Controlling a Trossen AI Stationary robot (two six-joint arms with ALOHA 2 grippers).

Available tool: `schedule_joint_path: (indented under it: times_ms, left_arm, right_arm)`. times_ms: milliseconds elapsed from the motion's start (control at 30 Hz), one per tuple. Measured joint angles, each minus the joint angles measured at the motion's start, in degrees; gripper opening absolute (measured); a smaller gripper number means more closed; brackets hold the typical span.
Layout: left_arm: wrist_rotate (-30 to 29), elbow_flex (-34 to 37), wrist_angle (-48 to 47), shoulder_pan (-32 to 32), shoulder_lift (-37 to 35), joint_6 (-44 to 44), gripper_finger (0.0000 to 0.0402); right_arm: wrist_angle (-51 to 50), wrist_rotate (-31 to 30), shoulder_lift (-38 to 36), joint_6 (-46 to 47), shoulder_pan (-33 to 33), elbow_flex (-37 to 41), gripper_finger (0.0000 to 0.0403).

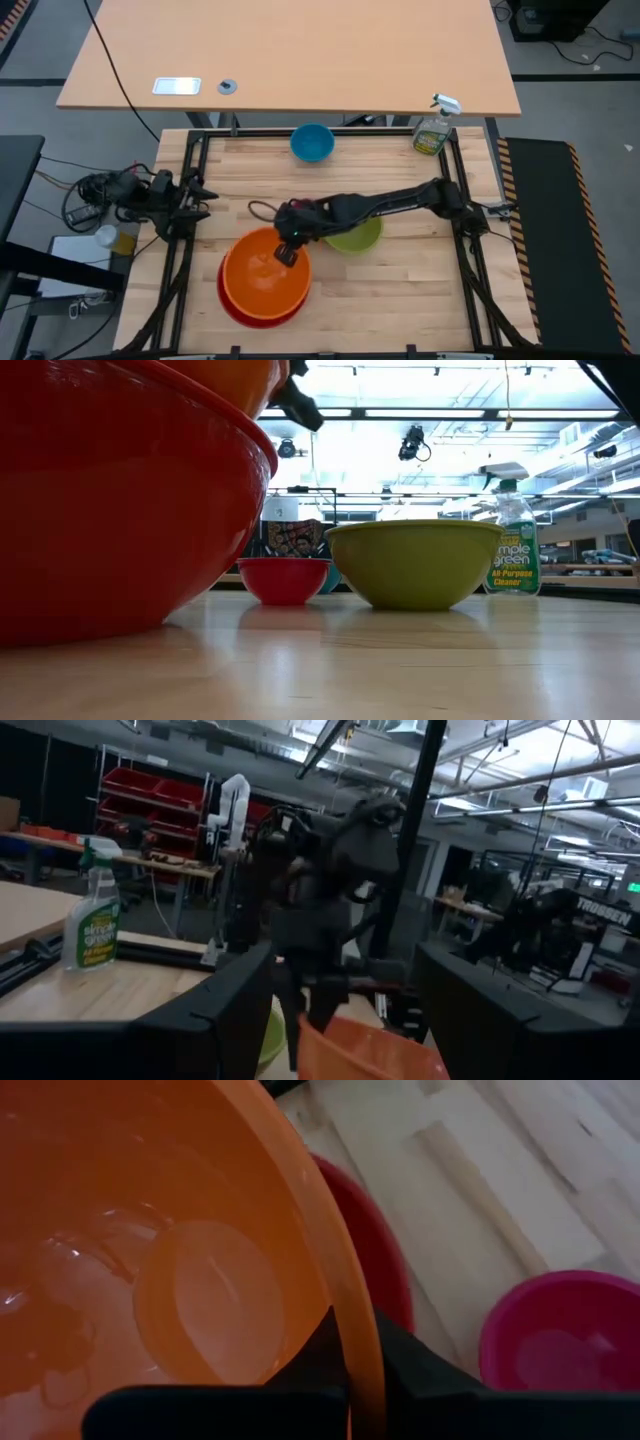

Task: Nest bowls inside each other
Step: Stack the orange bowl onto the large red bowl, then stack the green bowl onto the orange bowl

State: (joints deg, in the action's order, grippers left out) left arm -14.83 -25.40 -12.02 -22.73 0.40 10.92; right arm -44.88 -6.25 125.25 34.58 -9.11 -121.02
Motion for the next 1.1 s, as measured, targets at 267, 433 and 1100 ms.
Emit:
schedule_joint_path:
  times_ms: [267,433,1100]
  left_arm:
    - [0.2,0.0,-0.4,0.0,0.0,0.2,0.0243]
    - [0.2,0.0,-0.2,0.0,0.0,0.0,0.0243]
    - [0.2,0.0,-1.5,0.0,0.0,-1.2,0.0243]
  right_arm:
    - [1.1,-0.1,4.3,-5.6,-1.2,-1.1,0.0023]
    - [3.0,-0.1,5.1,-7.6,-1.3,-1.0,0.0041]
    - [-8.4,-0.2,4.1,-8.8,2.3,-11.0,0.0147]
